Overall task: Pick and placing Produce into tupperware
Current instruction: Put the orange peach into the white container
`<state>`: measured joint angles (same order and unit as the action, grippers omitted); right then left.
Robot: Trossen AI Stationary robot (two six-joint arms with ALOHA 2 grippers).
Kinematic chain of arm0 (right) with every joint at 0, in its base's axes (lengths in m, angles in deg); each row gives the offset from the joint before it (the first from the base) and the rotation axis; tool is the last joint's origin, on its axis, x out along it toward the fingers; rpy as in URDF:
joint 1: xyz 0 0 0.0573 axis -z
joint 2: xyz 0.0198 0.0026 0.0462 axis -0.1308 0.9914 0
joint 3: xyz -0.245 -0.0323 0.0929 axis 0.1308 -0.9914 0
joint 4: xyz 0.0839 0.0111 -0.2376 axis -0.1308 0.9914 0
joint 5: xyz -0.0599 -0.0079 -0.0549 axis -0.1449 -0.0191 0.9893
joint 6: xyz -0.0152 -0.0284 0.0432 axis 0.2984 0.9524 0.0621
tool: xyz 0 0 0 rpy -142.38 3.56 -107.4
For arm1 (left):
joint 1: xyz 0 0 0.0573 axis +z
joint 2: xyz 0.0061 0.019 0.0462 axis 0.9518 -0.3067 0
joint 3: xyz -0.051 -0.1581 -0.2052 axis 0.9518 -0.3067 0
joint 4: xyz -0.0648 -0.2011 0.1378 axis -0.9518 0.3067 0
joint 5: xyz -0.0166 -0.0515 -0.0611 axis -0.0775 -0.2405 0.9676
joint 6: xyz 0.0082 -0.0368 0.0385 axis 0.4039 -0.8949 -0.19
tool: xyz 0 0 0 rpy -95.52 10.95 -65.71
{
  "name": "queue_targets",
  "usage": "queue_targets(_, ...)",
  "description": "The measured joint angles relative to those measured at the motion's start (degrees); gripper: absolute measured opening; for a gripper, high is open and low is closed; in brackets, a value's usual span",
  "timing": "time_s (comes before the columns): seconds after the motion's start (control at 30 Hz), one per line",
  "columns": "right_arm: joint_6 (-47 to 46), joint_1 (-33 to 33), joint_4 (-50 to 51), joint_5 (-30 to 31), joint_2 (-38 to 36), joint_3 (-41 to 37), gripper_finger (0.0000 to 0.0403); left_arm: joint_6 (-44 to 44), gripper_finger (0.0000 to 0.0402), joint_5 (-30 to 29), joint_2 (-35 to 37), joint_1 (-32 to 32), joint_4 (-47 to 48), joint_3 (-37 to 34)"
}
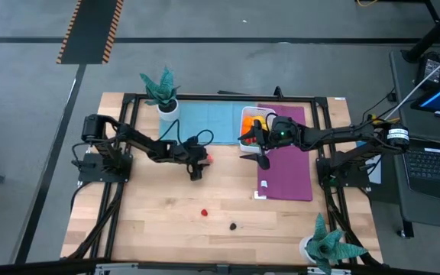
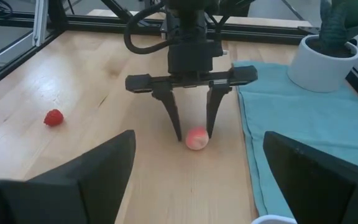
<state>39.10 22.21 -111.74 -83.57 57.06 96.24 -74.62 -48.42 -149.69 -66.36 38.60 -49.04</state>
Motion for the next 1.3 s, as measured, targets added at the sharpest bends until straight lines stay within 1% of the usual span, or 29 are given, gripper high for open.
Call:
queue_targets(0.4, 0.0, 0.0, 0.0, 0.0, 0.0, 0.0, 0.0353, -0.1, 0.0158, 0.0, 0.0, 0.1, -0.2, 0.0)
queue_targets(0.53, 0.0, 0.0, 0.0, 0.0, 0.0, 0.0, 0.0353, -0.7, 0.0132, 0.0, 0.0, 0.1, -0.2, 0.0)
queue_targets(0.77, -0.1, 0.0, 0.0, 0.0, 0.0, 0.0, 0.0353, -1.7, 0.0073, 0.0, 0.0, 0.2, -0.2, 0.0)
queue_targets(0.87, -0.1, 0.0, 0.0, 0.0, 0.0, 0.0, 0.0353, -2.6, 0.0057, 0.0, 0.0, 0.2, -0.3, 0.0)
queue_targets(1.0, -2.8, 0.0, 0.0, 0.0, 0.0, 0.0, 0.0353, -3.1, 0.0058, 0.1, 0.1, 0.4, -0.3, 0.0)
queue_targets(1.1, -2.9, 0.0, 0.0, 0.0, 0.0, 0.0, 0.0353, -3.1, 0.0063, 0.3, 1.0, 0.5, -0.4, -0.1)
queue_targets(1.3, -2.9, 0.0, 0.0, 0.0, 0.0, 0.0, 0.0353, -2.6, 0.0054, 0.3, 6.2, 0.6, -0.9, -0.1)
